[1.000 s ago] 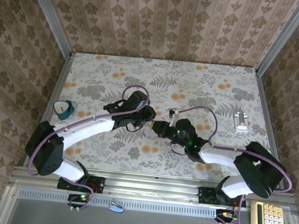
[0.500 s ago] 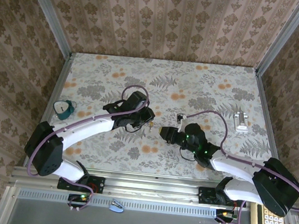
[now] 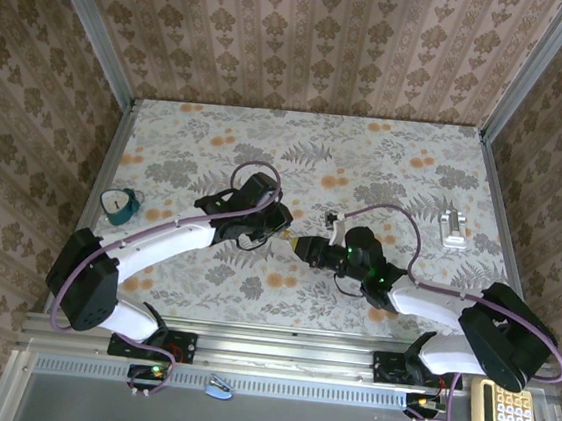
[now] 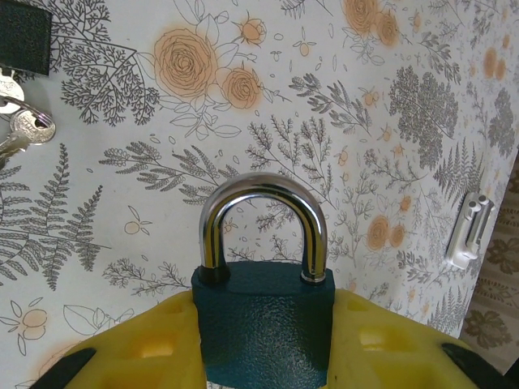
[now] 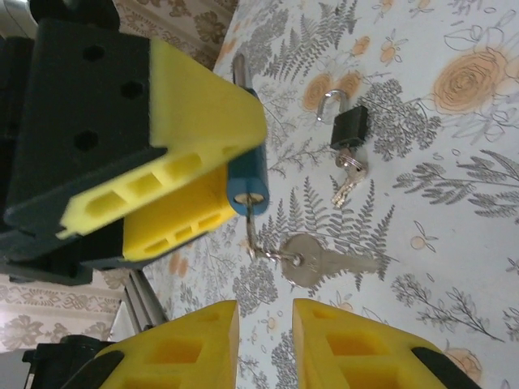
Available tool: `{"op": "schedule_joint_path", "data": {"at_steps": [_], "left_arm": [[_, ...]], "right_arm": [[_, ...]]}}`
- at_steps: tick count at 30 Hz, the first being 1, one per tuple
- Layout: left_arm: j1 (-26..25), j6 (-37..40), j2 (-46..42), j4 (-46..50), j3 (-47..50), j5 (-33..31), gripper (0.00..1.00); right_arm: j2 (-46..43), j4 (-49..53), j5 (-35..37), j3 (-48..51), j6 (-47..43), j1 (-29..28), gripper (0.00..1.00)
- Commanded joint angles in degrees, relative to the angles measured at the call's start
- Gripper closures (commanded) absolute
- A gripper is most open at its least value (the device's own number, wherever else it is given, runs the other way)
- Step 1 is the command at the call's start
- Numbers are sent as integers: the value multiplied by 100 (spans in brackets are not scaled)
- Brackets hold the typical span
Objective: Unlock with the key
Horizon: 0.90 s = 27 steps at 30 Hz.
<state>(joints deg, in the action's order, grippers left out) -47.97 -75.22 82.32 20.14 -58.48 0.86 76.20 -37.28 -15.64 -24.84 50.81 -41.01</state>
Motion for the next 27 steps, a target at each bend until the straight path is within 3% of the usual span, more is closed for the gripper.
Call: {"op": "schedule_joint_path", "data": {"at_steps": [1,6,17,19,23,27], "left_arm": [[-24,12,-120,-135,5,0,78],[-45,0,-129,-147,2,17,78],[-63,-21,-120,-207,-82,63,78],[-66,-28,-124,-220,-85,70,78],[-89,-91,-140,-319,-50,116,78],[-115,-128,-147,-412,-19,165,78]], "right_arm": [[100,-411,-132,-217,137,25,73],[231,-392,-75,-319,171,32,72],[616,-589,21,-374,318,42,82],[640,-630,58,-356,332,41,87],[684,-642,158,-377,401,48,87],[768,-766,174,-420,449,51,96]]}}
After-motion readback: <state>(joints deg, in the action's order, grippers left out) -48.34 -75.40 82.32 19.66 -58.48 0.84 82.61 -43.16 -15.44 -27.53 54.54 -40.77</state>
